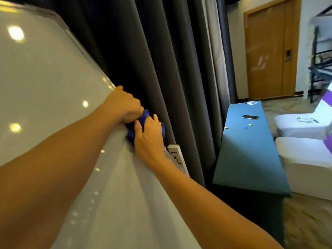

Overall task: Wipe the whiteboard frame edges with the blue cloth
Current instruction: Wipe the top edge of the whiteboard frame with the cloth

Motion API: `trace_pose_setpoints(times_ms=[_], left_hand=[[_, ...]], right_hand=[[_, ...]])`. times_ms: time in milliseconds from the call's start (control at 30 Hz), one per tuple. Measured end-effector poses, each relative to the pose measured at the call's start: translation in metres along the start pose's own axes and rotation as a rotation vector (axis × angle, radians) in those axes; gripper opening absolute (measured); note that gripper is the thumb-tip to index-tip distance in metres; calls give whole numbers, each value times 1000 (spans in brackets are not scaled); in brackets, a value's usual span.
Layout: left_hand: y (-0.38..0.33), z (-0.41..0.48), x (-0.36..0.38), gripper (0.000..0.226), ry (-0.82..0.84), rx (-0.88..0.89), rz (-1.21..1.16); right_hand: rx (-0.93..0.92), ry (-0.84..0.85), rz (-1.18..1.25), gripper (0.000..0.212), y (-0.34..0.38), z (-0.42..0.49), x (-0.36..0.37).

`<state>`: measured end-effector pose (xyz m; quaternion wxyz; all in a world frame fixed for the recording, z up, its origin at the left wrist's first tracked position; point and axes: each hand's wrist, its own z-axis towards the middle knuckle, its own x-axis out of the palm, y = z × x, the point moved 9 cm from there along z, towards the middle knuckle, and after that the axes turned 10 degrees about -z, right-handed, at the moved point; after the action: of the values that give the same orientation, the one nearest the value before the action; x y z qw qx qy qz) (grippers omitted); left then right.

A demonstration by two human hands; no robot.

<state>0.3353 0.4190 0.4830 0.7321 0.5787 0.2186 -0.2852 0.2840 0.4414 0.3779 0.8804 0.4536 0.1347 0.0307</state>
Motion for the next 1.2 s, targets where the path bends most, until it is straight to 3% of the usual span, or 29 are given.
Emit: trace_pose_setpoints(times_ms=[200,333,433,533,633,700,767,867,967,1067,1133,1200], left_hand=[[9,-5,0,42,20,-94,-115],[-5,-4,-8,49,13,-87,-123],[-9,1,-18,51,2,-97,-94],[-11,0,-17,49,9,-86,-79],[-11,-6,-16,50,8,-70,-76],[-8,-13,-16,51,15,-87,-52],[-15,-20,-15,47,13,-111,-27],[-58,-29,-4,42,40,-65,-1],[-89,-28,6,40,34,-60,37],[-114,-22,19,33,112,-26,39],[-137,-27,28,27,105,59,71],[-143,-32,30,22,61,89,96]], right_hand=[[-144,129,-185,77,-40,-56,-2],[-73,216,-276,78,-57,-90,-16],[15,283,-206,89,-50,-81,-16],[-36,318,-164,77,-31,-73,-15],[-42,274,-184,63,-63,-105,-19],[119,233,-190,67,-117,-145,-29],[404,232,-206,72,-177,-180,-42],[721,327,-289,81,-214,-184,-50],[593,322,-218,106,-185,-155,-23],[477,272,-208,103,-182,-153,-16],[622,259,-290,101,-225,-173,-36],[906,313,-319,91,-268,-203,-56]])
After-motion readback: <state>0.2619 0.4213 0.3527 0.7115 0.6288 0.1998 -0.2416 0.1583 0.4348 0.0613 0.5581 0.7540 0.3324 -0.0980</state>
